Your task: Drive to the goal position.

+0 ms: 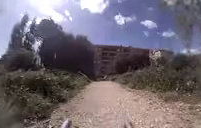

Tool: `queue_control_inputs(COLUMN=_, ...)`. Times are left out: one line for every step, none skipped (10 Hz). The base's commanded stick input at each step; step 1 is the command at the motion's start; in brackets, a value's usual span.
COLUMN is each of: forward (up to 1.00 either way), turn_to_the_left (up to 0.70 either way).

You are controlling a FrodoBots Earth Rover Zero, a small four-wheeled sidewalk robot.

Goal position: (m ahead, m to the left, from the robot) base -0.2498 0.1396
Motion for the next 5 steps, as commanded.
queue_control_inputs(forward=0.85, turn_to_the_left=0.0)
queue_control_inputs(forward=0.85, turn_to_the_left=0.0)
queue_control_inputs(forward=0.85, turn_to_the_left=0.0)
queue_control_inputs(forward=0.85, turn_to_the_left=0.0)
queue_control_inputs(forward=0.85, turn_to_the_left=0.0)
